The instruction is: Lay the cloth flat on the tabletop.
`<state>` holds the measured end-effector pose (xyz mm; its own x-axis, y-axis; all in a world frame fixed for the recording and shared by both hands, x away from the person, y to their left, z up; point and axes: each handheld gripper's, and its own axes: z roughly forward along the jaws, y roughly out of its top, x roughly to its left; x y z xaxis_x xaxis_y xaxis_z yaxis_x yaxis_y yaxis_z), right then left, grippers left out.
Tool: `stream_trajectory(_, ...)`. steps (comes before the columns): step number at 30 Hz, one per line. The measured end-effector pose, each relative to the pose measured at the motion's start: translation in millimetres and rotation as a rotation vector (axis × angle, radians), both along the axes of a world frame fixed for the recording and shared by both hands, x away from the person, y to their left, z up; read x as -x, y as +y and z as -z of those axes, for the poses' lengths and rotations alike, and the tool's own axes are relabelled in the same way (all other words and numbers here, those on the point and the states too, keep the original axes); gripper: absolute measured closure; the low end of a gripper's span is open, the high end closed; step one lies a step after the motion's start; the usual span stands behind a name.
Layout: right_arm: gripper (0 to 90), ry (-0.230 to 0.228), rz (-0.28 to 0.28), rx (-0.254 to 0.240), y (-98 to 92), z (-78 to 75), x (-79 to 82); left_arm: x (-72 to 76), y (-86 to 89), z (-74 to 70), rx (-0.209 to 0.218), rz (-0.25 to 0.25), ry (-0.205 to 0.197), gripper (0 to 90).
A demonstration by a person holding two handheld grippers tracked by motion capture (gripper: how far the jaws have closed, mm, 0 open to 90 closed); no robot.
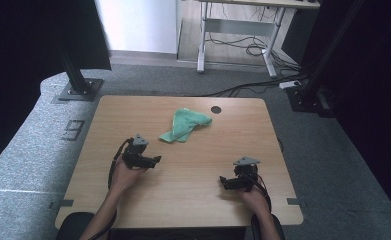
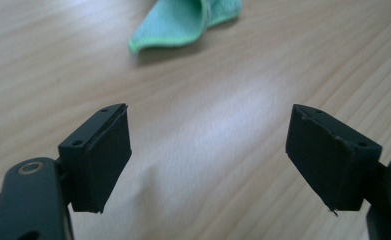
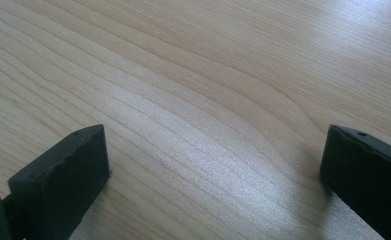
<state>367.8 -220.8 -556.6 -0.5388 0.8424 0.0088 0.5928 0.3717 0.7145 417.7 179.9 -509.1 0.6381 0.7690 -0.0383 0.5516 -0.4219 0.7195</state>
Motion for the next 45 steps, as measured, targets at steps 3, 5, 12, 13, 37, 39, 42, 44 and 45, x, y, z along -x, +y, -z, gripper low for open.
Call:
stream_trajectory(3, 0.0, 0.0, 0.0, 0.0, 0.1, 0.0, -0.1, -8.8, -6.6, -5.6, -0.001, 0.009, -0.01, 20.2)
stream_trajectory(5, 0.0, 0.0, 0.0, 0.0, 0.1, 0.0, -0.1, -15.6, -11.4, -8.5, -0.002, 0.024, -0.013, 23.6)
stream_trajectory(12, 0.0, 0.0, 0.0, 0.0, 0.2, 0.0, -0.3, -37.2, -26.8, -10.1, -0.022, 0.056, -0.011, 32.1)
stream_trajectory(13, 0.0, 0.0, 0.0, 0.0, 0.2, 0.0, -0.3, -40.4, -29.5, -9.8, -0.024, 0.06, -0.01, 33.1)
stream_trajectory(37, 0.0, 0.0, -0.003, -0.001, 0.4, 0.0, -0.7, -90.0, -59.7, 17.1, -0.035, 0.079, 0.067, 79.8)
stream_trajectory(39, 0.0, 0.0, -0.003, -0.001, 0.3, 0.0, -0.7, -86.8, -60.2, 16.6, -0.028, 0.076, 0.06, 86.9)
stream_trajectory(42, 0.0, 0.0, -0.002, 0.0, 0.4, 0.0, -0.6, -80.5, -61.8, 8.3, -0.006, 0.09, 0.049, 87.5)
stream_trajectory(44, 0.0, 0.0, -0.003, -0.001, 0.4, 0.0, -0.7, -76.7, -63.1, 2.5, 0.008, 0.097, 0.038, 87.6)
stream_trajectory(45, 0.0, 0.0, -0.002, 0.0, 0.3, 0.0, -0.6, -74.9, -63.6, -1.4, 0.012, 0.102, 0.033, 87.6)
